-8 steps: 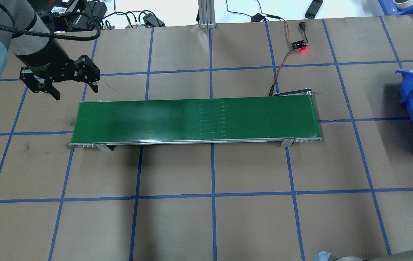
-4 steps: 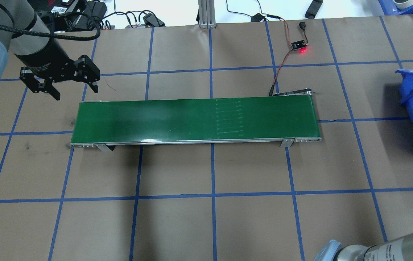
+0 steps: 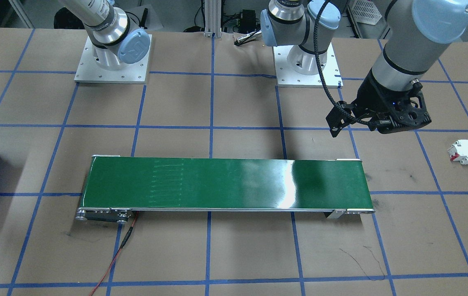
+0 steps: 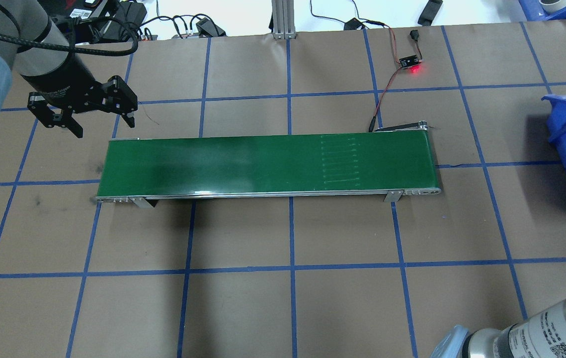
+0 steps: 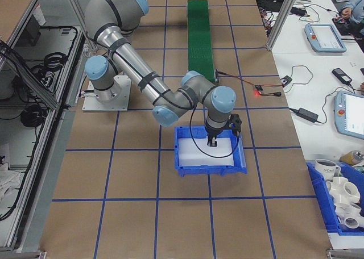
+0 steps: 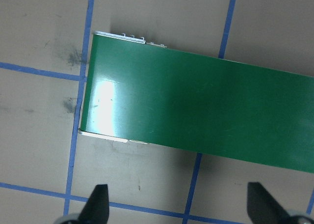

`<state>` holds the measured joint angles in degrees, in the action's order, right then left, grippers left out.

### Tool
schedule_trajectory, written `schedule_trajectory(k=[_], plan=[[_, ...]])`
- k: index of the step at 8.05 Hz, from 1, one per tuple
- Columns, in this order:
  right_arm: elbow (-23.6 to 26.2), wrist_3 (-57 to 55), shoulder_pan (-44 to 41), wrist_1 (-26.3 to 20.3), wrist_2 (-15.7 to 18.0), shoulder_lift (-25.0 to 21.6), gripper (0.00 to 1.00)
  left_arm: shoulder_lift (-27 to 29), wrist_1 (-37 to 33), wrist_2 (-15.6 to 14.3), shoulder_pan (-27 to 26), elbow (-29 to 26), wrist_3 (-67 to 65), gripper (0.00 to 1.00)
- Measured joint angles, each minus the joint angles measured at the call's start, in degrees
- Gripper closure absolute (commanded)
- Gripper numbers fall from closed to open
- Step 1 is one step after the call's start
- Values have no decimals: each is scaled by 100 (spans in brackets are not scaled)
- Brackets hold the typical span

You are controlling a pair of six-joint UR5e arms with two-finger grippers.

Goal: Move button from left to right

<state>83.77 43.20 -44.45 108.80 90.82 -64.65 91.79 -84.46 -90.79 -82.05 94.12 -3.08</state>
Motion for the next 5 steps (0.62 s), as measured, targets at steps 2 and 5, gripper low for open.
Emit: schedule_trajectory(k=[2, 5], plan=[[45, 5, 5, 150, -41, 400, 100, 0, 0, 0, 1, 1, -1, 0], [101, 25, 6, 367, 107, 615, 95, -1, 85, 0, 1, 1, -8, 0]])
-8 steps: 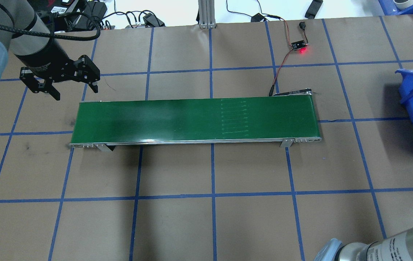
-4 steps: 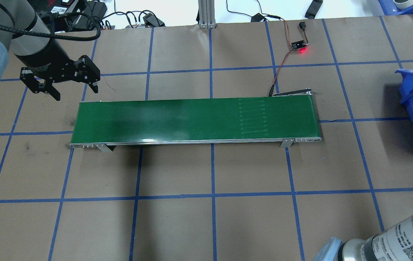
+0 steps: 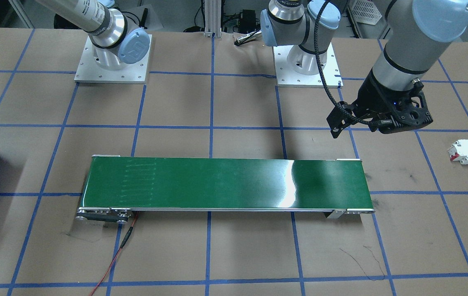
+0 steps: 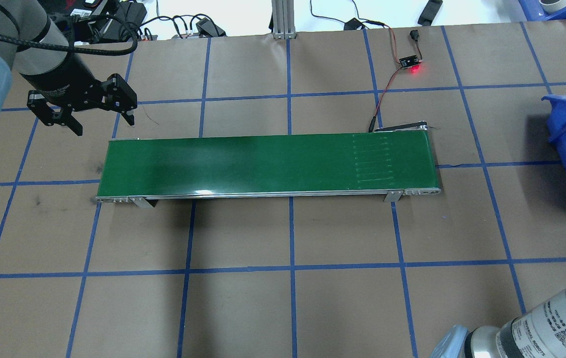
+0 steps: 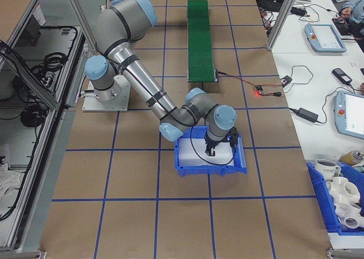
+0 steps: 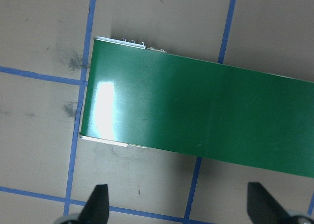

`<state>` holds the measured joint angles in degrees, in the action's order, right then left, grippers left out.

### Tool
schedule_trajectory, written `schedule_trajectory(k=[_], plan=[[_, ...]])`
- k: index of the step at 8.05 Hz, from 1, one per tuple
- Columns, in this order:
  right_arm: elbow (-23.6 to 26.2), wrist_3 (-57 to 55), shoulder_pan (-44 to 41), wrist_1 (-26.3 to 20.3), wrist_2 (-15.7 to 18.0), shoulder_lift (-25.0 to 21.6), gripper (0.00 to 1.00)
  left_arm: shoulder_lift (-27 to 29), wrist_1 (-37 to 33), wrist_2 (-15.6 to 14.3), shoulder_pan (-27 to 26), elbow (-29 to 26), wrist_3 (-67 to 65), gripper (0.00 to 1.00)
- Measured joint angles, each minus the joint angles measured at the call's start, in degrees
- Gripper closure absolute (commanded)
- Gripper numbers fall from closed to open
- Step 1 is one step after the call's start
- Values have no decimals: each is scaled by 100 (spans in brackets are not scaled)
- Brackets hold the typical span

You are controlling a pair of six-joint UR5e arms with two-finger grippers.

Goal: Move button from left to right

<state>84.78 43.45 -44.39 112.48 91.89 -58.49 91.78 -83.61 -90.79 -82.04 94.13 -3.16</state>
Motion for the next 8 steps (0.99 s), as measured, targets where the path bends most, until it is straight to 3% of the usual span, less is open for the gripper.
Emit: schedule_trajectory(k=[2, 4, 7, 8], plan=[[75, 43, 0, 160, 86, 73, 73, -2, 35, 0, -4, 0, -6, 0], [159, 217, 0, 361, 110, 89, 64, 0, 49, 0, 1, 0, -22, 0], [213, 410, 0, 515, 41, 87, 26, -2, 55, 0, 4, 0, -27, 0], [231, 458, 0, 553, -5, 85, 10, -2, 56, 0, 4, 0, -27, 0]])
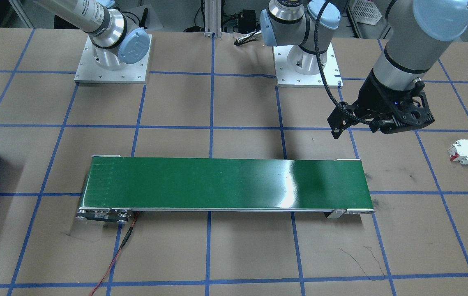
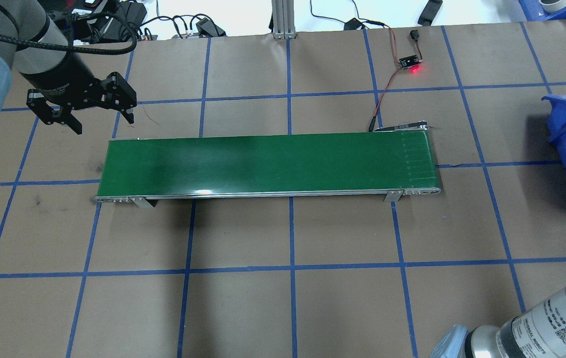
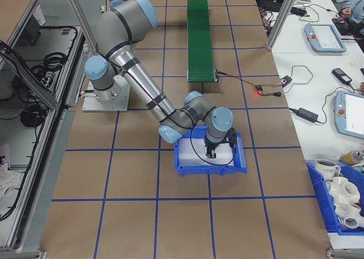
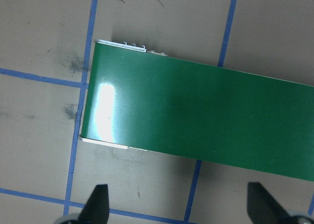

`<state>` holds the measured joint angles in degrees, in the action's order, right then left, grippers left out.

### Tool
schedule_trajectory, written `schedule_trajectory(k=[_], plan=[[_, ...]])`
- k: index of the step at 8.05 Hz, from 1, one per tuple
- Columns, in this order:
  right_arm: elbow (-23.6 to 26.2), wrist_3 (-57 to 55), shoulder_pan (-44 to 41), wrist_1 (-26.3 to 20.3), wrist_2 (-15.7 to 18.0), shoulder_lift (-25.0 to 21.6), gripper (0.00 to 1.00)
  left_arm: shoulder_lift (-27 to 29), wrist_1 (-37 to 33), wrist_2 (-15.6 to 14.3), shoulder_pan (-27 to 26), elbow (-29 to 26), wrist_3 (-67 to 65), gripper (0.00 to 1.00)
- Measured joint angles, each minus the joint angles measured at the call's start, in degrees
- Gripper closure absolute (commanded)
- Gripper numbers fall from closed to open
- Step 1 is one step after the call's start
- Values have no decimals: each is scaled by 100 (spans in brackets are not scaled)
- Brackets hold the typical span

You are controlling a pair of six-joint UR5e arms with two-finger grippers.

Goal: Move button from left to right

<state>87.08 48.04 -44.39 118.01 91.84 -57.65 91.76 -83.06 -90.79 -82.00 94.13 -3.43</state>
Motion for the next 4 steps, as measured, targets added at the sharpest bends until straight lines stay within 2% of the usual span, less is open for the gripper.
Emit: schedule_trajectory(k=[1, 4], plan=[[27, 28, 0, 18, -61, -3, 0, 0, 0, 0, 0, 0, 0, 0], [51, 65, 0, 20, -125, -192, 0, 0, 0, 0, 0, 0, 0, 0]])
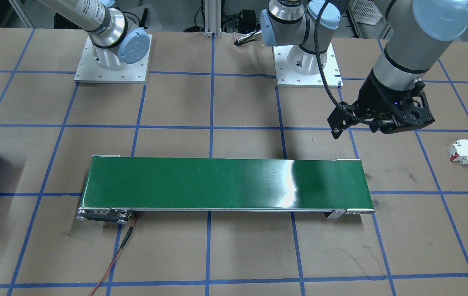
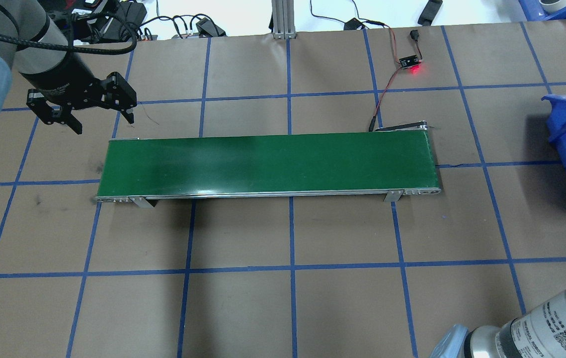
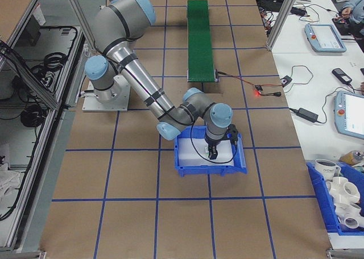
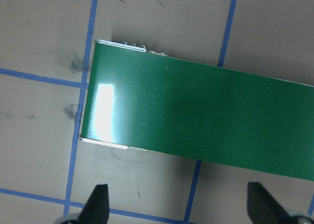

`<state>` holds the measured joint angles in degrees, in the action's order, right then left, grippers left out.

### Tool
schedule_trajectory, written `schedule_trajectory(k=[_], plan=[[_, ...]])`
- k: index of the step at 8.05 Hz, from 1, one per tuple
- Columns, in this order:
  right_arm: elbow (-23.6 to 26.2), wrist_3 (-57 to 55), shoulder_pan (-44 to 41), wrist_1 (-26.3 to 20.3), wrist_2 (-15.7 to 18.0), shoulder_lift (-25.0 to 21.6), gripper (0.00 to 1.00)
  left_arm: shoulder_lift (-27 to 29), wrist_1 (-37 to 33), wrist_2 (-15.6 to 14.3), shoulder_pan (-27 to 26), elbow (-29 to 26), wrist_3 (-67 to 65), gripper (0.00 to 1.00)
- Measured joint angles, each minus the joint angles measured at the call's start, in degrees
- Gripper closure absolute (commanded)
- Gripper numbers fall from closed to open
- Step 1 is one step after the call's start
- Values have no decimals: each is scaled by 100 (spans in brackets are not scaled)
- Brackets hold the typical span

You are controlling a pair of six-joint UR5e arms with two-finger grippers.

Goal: Move button from left to right

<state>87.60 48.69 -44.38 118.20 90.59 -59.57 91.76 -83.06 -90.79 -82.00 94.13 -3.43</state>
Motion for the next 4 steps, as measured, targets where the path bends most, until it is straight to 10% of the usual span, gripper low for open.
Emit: schedule_trajectory(k=[4], plan=[[7, -88, -119, -1060, -10, -1355, 0, 0, 0, 0, 0, 0, 0, 0]])
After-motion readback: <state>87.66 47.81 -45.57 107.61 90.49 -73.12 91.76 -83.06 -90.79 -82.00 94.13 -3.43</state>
